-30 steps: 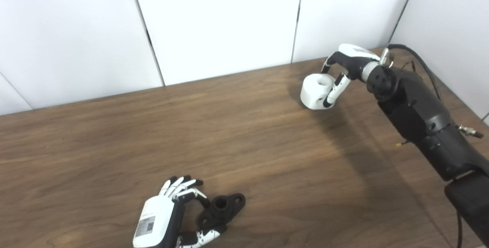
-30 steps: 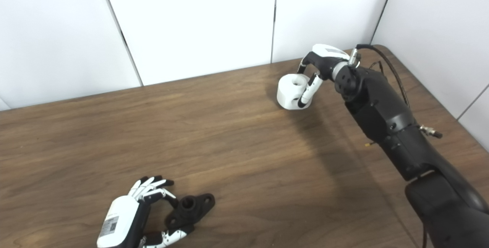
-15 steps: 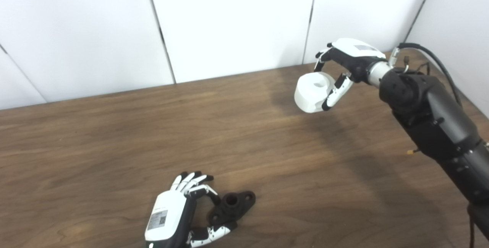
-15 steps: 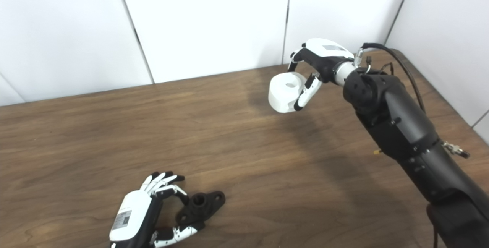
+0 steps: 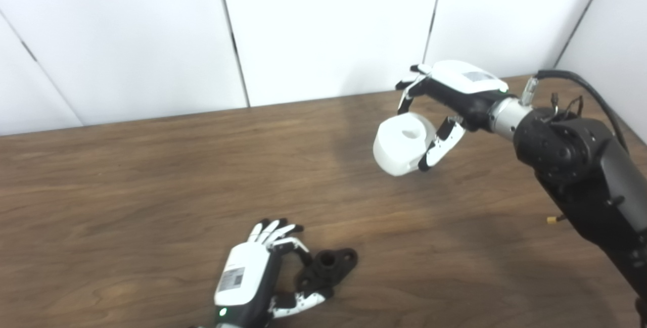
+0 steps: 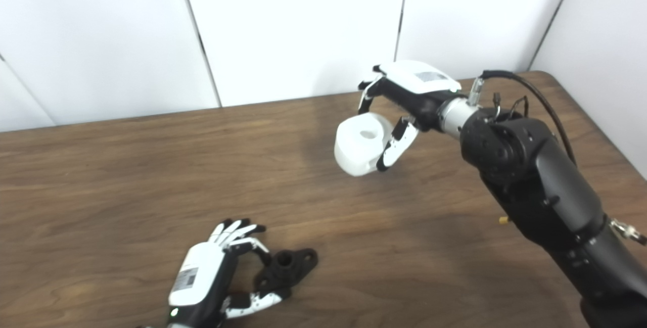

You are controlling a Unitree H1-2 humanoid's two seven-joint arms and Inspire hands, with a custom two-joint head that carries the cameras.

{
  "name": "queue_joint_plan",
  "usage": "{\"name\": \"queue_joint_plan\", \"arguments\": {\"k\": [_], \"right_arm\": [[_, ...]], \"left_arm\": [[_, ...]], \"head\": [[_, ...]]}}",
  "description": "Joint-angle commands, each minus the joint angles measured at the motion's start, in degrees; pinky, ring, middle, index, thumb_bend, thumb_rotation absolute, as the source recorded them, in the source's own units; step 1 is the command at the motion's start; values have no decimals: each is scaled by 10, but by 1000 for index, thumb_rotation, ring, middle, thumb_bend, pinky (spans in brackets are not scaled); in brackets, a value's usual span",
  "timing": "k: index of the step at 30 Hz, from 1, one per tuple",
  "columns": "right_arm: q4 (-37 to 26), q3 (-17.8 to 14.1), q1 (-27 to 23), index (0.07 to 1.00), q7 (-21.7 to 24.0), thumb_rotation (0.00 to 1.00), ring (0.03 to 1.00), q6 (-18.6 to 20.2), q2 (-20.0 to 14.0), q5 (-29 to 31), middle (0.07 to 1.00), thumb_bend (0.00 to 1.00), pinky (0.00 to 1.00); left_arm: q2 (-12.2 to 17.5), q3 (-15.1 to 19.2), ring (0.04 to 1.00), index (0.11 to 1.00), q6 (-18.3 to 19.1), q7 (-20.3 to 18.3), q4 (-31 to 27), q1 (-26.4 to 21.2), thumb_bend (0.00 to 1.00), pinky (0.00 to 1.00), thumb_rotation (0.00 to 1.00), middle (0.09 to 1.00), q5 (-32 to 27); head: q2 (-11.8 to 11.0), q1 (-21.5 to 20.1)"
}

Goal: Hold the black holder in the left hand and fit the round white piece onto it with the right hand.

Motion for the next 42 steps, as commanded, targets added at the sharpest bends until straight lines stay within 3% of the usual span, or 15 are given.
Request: {"name": "queue_joint_plan", "arguments": {"k": [1, 10, 25, 42], "right_arm": [[-27, -6, -17, 486, 2, 141, 1000, -10, -2, 8, 885, 518, 1000], [-54, 13, -15, 485, 24, 139, 1000, -1, 38, 7, 886, 522, 1000], [-111, 61, -18, 484, 98, 142, 997, 19, 63, -39, 870, 524, 1000], [-164, 24, -20, 484, 208, 139, 984, 27, 86, -69, 844, 524, 1000]], "left_arm": [[-6, -21, 920, 487, 10, -28, 33, 5, 521, 995, 52, 827, 20], [-15, -28, 929, 487, 22, -31, 42, -9, 521, 991, 54, 835, 29], [-22, -36, 926, 487, 45, -38, 43, -23, 522, 967, 54, 832, 38], [-24, -38, 926, 487, 53, -41, 39, -29, 522, 973, 54, 830, 39]], "head": [[3, 3], [27, 20], [48, 29], [66, 28]]}}
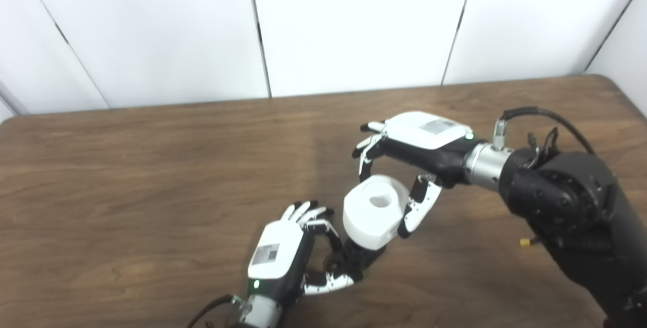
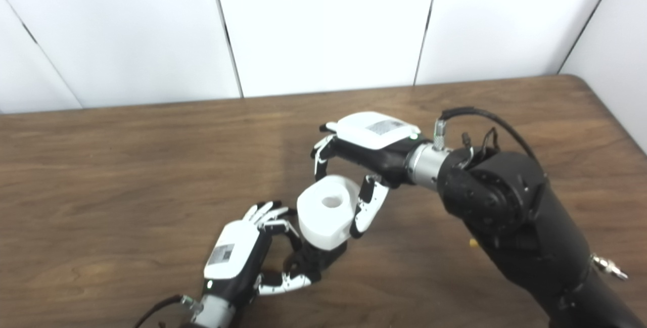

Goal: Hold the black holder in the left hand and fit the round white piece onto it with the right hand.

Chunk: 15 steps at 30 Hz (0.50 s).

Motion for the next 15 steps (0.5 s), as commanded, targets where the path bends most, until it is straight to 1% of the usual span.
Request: {"name": "queue_joint_plan", "arguments": {"k": [1, 7, 12, 13, 15], "right_arm": [[-19, -14, -20, 484, -1, 139, 983, 4, 4, -6, 841, 524, 1000], [-16, -19, -11, 484, -3, 138, 979, 2, 15, -10, 839, 524, 1000], [-11, -19, -3, 485, -12, 140, 974, 1, 25, -11, 845, 522, 1000], [-10, -21, -2, 485, -11, 140, 975, 2, 29, -13, 846, 522, 1000], [-9, -21, 1, 485, -11, 140, 978, 2, 33, -16, 850, 523, 1000]], "left_arm": [[-2, -14, 926, 487, 20, -35, 22, 2, 522, 974, 54, 830, 25], [-2, -16, 925, 487, 24, -38, 18, 2, 522, 979, 54, 829, 28], [-2, -16, 926, 487, 24, -37, 18, 1, 522, 979, 54, 831, 27], [-2, -15, 926, 487, 24, -37, 17, 1, 522, 979, 55, 831, 27], [-1, -15, 924, 486, 23, -37, 16, 0, 522, 974, 54, 829, 26]], "head": [[1, 0], [6, 0], [6, 0], [11, 0], [11, 0]]}}
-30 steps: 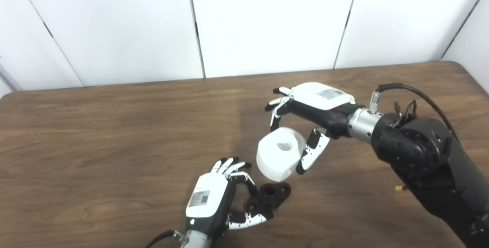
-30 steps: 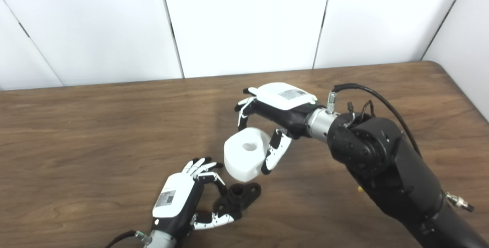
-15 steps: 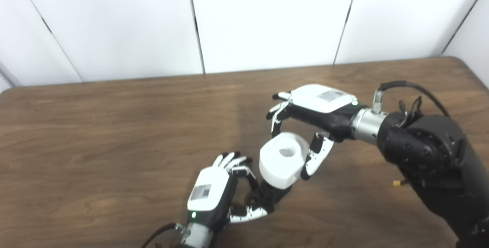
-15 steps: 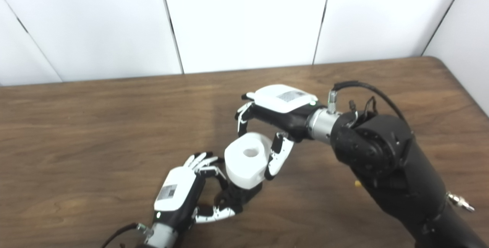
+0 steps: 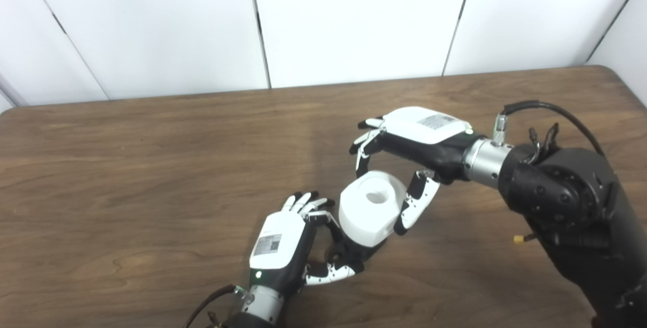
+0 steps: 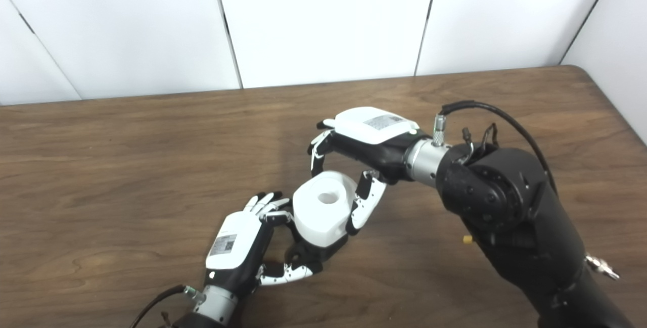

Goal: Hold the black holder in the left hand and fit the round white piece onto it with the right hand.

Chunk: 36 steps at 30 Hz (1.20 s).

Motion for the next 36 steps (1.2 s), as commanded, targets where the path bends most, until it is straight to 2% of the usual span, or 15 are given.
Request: {"name": "queue_joint_plan", "arguments": {"k": [1, 8, 36], "right_arm": [[-10, -12, -17, 485, -17, 140, 978, 2, 4, -9, 850, 523, 1000], [-9, -10, -9, 485, -23, 139, 978, 1, 12, -17, 852, 523, 1000], [-2, 0, 21, 485, -34, 136, 982, -9, 32, -38, 854, 523, 1000]], "left_arm": [[1, -12, 923, 486, 14, -35, 16, 3, 522, 973, 54, 828, 17], [1, -11, 927, 487, 17, -40, 9, 3, 522, 987, 55, 831, 14], [1, -10, 933, 487, 23, -53, -1, 4, 522, 1000, 55, 836, 14]], "head": [[5, -1], [12, -1], [17, 1]]}}
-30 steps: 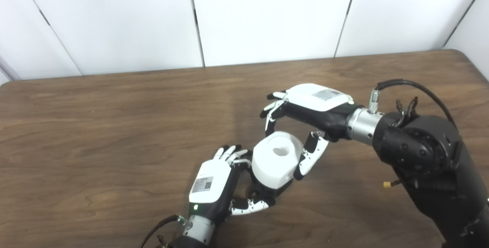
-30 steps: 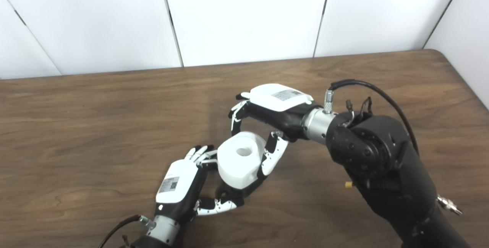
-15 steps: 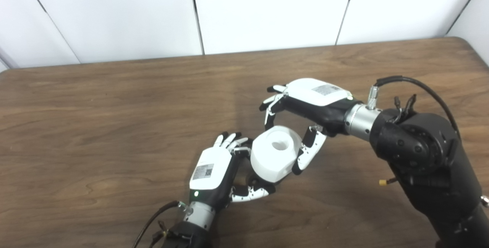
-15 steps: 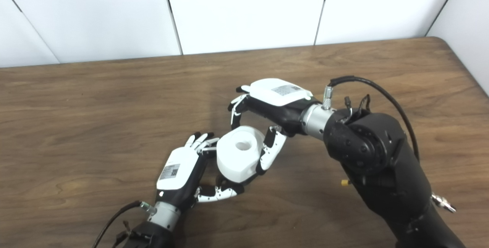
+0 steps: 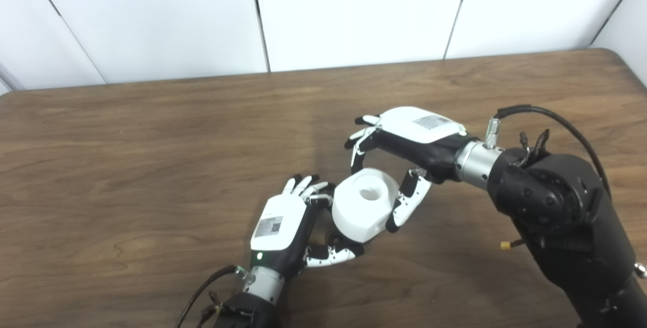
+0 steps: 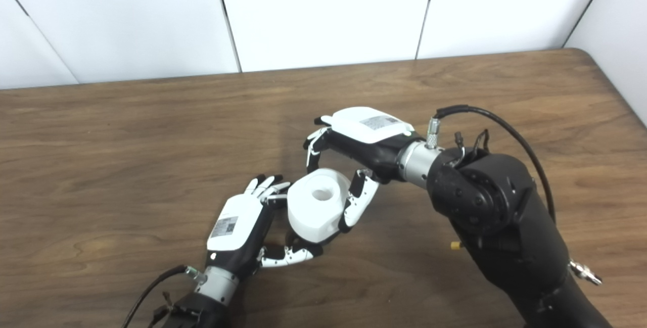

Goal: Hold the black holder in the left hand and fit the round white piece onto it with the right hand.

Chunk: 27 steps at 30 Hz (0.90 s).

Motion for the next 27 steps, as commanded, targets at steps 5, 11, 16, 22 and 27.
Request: {"name": "queue_joint_plan", "arguments": {"k": [5, 11, 16, 22, 27], "right_arm": [[-1, -2, -12, 485, -26, 137, 982, -13, 4, -10, 854, 523, 1000], [2, -1, -7, 485, -29, 137, 977, -19, 5, -16, 850, 523, 1000], [5, 2, -4, 486, -32, 137, 978, -21, 7, -22, 852, 523, 1000], [7, 5, -3, 486, -33, 137, 975, -25, 10, -21, 849, 523, 1000], [5, 6, 0, 486, -30, 137, 978, -25, 13, -25, 852, 523, 1000]], "left_arm": [[2, -11, 934, 487, 15, -35, 8, 7, 522, 1000, 56, 839, 17], [2, -13, 938, 487, 21, -41, 3, 7, 522, 1000, 55, 840, 18], [3, -15, 945, 487, 27, -48, -1, 7, 522, 1000, 56, 845, 18], [2, -16, 942, 487, 27, -48, 2, 5, 522, 1000, 56, 843, 21], [1, -17, 937, 487, 27, -46, 3, 4, 522, 996, 56, 843, 24]], "head": [[0, -1], [1, 1], [2, 1], [3, 2], [4, 4]]}}
